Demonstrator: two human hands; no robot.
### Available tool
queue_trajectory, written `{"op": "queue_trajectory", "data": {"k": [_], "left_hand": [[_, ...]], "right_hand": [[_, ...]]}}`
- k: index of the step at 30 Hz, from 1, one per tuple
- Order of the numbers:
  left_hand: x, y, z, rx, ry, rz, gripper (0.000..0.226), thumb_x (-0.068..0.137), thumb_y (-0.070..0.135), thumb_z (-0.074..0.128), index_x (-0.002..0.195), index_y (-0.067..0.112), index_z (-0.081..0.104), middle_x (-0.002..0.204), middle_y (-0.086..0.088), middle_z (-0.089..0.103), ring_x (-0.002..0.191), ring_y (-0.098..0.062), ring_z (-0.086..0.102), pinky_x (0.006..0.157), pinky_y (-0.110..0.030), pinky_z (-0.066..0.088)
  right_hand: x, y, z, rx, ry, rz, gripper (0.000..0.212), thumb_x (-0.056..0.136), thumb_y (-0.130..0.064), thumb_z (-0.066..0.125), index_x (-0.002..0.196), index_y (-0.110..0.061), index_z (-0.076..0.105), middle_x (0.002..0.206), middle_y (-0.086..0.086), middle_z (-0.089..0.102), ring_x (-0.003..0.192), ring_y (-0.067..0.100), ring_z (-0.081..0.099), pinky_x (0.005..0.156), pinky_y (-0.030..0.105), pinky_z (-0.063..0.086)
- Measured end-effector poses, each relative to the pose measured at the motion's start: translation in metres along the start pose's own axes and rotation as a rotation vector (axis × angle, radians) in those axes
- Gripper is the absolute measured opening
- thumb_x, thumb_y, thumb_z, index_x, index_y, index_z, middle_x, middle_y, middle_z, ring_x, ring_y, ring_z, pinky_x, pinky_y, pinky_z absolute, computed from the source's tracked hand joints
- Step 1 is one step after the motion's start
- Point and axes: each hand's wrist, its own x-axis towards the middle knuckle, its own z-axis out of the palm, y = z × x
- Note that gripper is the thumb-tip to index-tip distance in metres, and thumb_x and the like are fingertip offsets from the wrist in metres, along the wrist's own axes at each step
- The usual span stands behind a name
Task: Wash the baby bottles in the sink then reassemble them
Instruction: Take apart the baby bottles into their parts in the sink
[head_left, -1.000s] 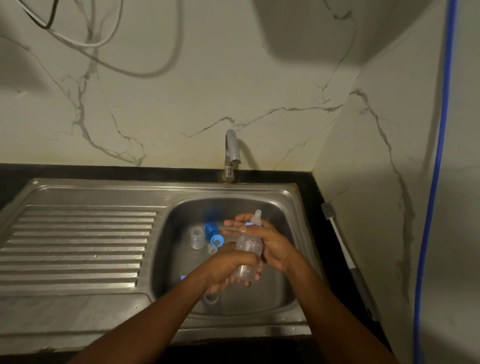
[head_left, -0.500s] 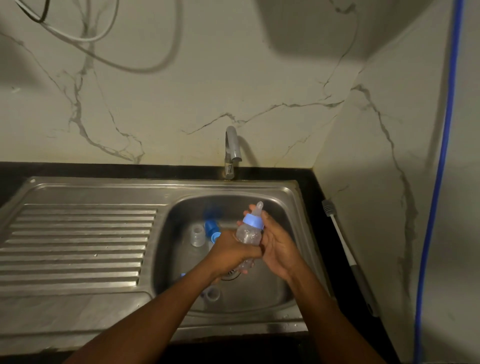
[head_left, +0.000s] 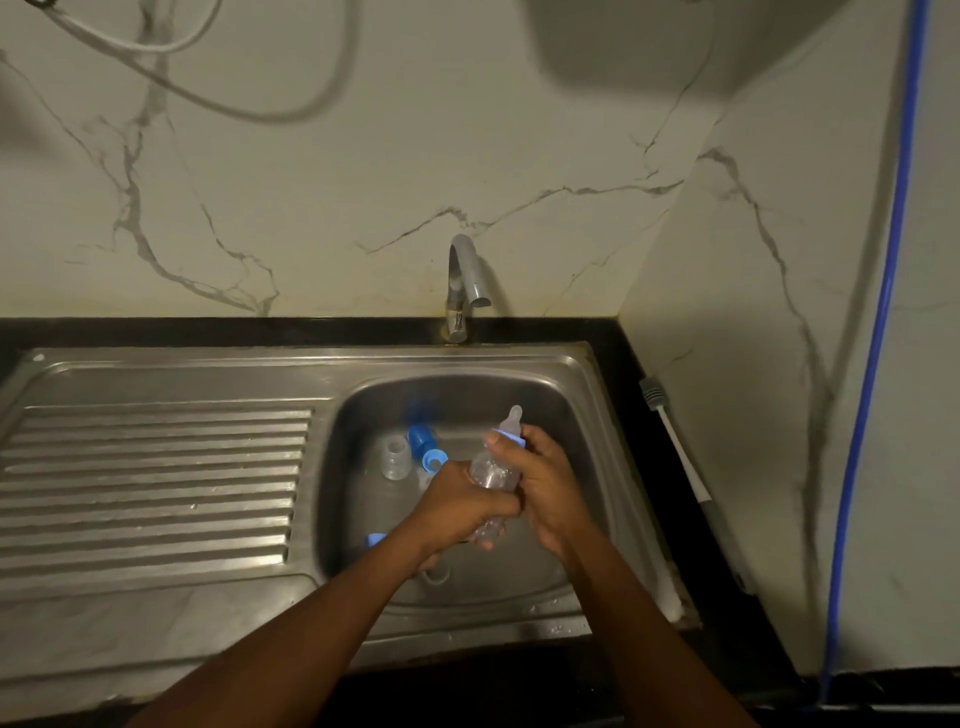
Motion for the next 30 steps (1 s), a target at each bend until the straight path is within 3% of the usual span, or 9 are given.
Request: {"op": "queue_trajectory", "data": {"k": [2, 4, 9, 15, 18, 22, 24, 27, 30], "left_hand": [[-0.001, -0.003, -0.005, -0.015, -0.020, -0.012, 0.011, 0.072, 0.006, 0.072, 0.083, 0.003, 0.072, 0.070, -0.016, 0.070, 0.062, -0.022, 0.067, 0.062, -0.035, 0.055], [-0.002, -0.006, -0.012, -0.010, -0.042, -0.020, 0.009, 0.072, 0.006, 0.072, 0.080, 0.004, 0.071, 0.067, -0.014, 0.070, 0.060, -0.023, 0.066, 0.063, -0.036, 0.055], [-0.005, -0.012, -0.026, -0.028, -0.105, -0.064, 0.021, 0.075, 0.005, 0.074, 0.096, 0.003, 0.071, 0.080, -0.018, 0.073, 0.068, -0.022, 0.069, 0.065, -0.035, 0.057], [-0.008, -0.024, -0.041, -0.032, -0.133, -0.034, 0.024, 0.078, 0.005, 0.077, 0.100, 0.009, 0.069, 0.087, -0.018, 0.073, 0.073, -0.022, 0.072, 0.070, -0.041, 0.060], [-0.006, -0.030, -0.045, -0.027, -0.102, -0.005, 0.028, 0.077, 0.010, 0.080, 0.102, 0.016, 0.069, 0.087, -0.007, 0.075, 0.078, -0.016, 0.073, 0.072, -0.036, 0.061], [0.002, -0.038, -0.045, 0.011, -0.019, 0.074, 0.035, 0.073, 0.018, 0.088, 0.100, 0.020, 0.066, 0.090, 0.001, 0.072, 0.080, -0.005, 0.069, 0.070, -0.018, 0.057], [0.009, -0.043, -0.043, 0.042, 0.008, 0.103, 0.041, 0.068, 0.024, 0.092, 0.098, 0.016, 0.065, 0.087, -0.001, 0.072, 0.079, -0.008, 0.069, 0.072, -0.024, 0.058], [0.021, -0.052, -0.038, 0.100, 0.050, 0.096, 0.054, 0.060, 0.029, 0.096, 0.101, 0.017, 0.064, 0.091, 0.003, 0.072, 0.085, -0.010, 0.069, 0.077, -0.032, 0.060], [0.041, -0.058, -0.018, 0.188, 0.025, 0.062, 0.052, 0.061, 0.021, 0.094, 0.104, 0.021, 0.066, 0.098, 0.005, 0.073, 0.096, -0.012, 0.071, 0.079, -0.024, 0.058]], "right_hand": [[-0.004, -0.002, 0.000, 0.252, -0.072, 0.082, 0.031, 0.095, -0.022, 0.056, 0.119, -0.004, 0.063, 0.109, 0.014, 0.070, 0.101, 0.026, 0.068, 0.088, 0.036, 0.056], [-0.008, 0.000, 0.001, 0.379, -0.128, 0.116, 0.035, 0.092, -0.031, 0.058, 0.116, -0.007, 0.065, 0.107, 0.013, 0.071, 0.098, 0.024, 0.069, 0.087, 0.036, 0.056], [-0.011, 0.013, 0.026, 0.005, 0.121, 0.021, 0.047, 0.083, -0.038, 0.072, 0.115, -0.005, 0.063, 0.107, 0.017, 0.071, 0.092, 0.027, 0.070, 0.079, 0.038, 0.058], [-0.010, 0.019, 0.013, 0.286, 0.216, 0.045, 0.044, 0.094, -0.039, 0.059, 0.124, -0.007, 0.063, 0.118, 0.018, 0.068, 0.111, 0.032, 0.065, 0.096, 0.048, 0.053], [-0.008, 0.024, 0.001, 0.329, 0.265, 0.127, 0.042, 0.092, -0.028, 0.062, 0.124, -0.001, 0.060, 0.120, 0.022, 0.064, 0.107, 0.033, 0.064, 0.085, 0.040, 0.058], [-0.004, 0.026, -0.013, 0.390, 0.298, 0.158, 0.014, 0.095, -0.009, 0.053, 0.105, -0.003, 0.061, 0.107, 0.020, 0.062, 0.096, 0.029, 0.062, 0.085, 0.038, 0.055], [-0.003, 0.026, -0.021, 0.413, 0.224, 0.173, 0.014, 0.092, -0.004, 0.049, 0.101, -0.004, 0.059, 0.100, 0.016, 0.059, 0.089, 0.026, 0.061, 0.082, 0.038, 0.055], [-0.002, 0.023, -0.021, 0.184, 0.013, 0.172, 0.020, 0.083, -0.008, 0.061, 0.103, -0.008, 0.060, 0.094, 0.011, 0.060, 0.078, 0.020, 0.064, 0.073, 0.034, 0.056], [0.004, 0.016, -0.019, -0.361, -0.138, 0.005, 0.026, 0.080, -0.004, 0.076, 0.102, -0.011, 0.065, 0.089, 0.000, 0.069, 0.077, 0.007, 0.068, 0.068, 0.019, 0.054]]}}
